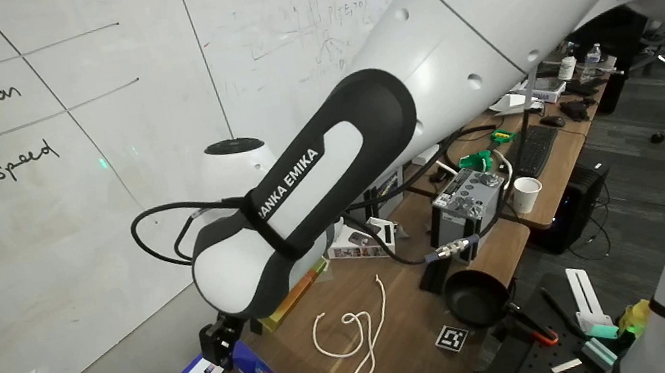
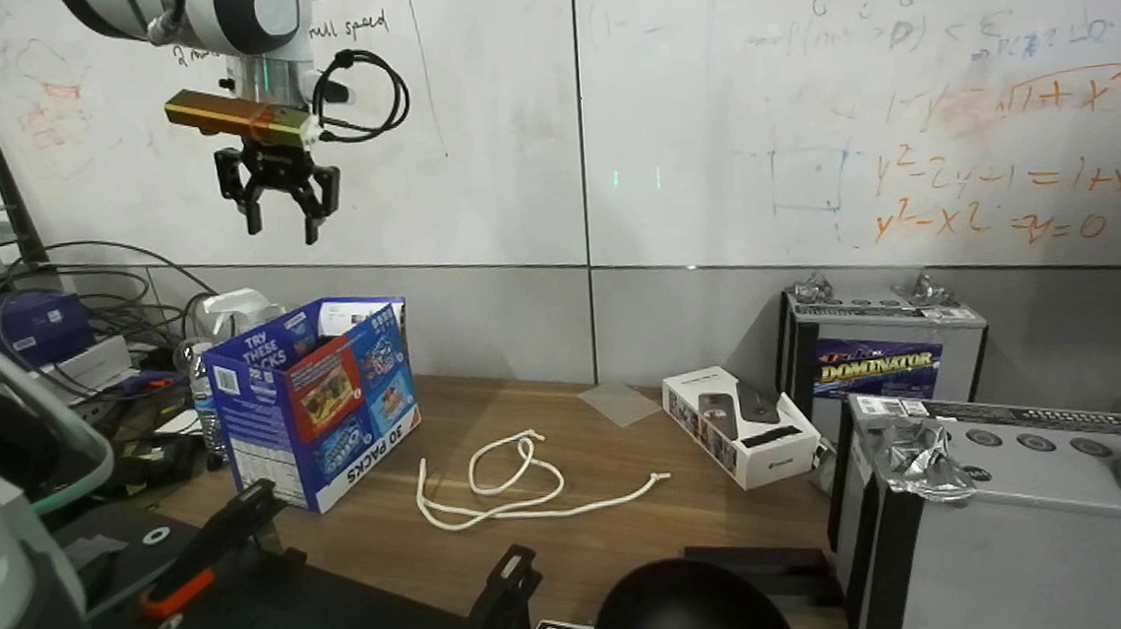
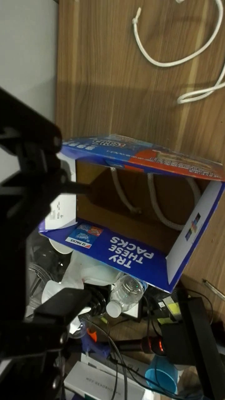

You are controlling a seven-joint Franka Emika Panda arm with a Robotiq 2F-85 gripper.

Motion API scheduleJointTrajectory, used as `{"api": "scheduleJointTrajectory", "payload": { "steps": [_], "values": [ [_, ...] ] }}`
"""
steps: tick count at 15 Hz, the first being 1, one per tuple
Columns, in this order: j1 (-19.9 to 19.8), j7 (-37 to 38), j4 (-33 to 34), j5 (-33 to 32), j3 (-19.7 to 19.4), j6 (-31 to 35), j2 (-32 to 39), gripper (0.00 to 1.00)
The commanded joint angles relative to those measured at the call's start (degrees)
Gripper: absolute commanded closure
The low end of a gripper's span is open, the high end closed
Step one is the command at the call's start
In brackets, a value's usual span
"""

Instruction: Put the ropes in the box

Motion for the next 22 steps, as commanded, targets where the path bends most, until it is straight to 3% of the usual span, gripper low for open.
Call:
{"api": "scheduleJointTrajectory", "payload": {
  "steps": [1,4,8,15,17,19,21,22],
  "values": [
    [-1.90,-1.32,-8.05,-0.17,-0.92,0.36,-10.18,0.00],
    [-3.23,-6.71,-12.59,0.13,-2.78,-1.69,-15.71,0.00],
    [-2.76,-24.86,-16.52,0.62,-6.34,-5.92,-17.39,0.00],
    [-3.94,-43.37,-16.50,-7.88,-8.34,-2.95,-7.05,0.00],
    [-4.59,-44.52,-16.57,-13.98,-8.01,-0.15,-3.35,0.00],
    [-4.61,-40.60,-18.57,-23.38,-8.40,6.44,-1.03,0.00],
    [-1.10,-35.49,-19.70,-33.56,-13.11,12.75,1.25,0.00],
    [-3.18,-32.78,-19.41,-38.57,-12.06,15.20,3.00,0.00]
  ]
}}
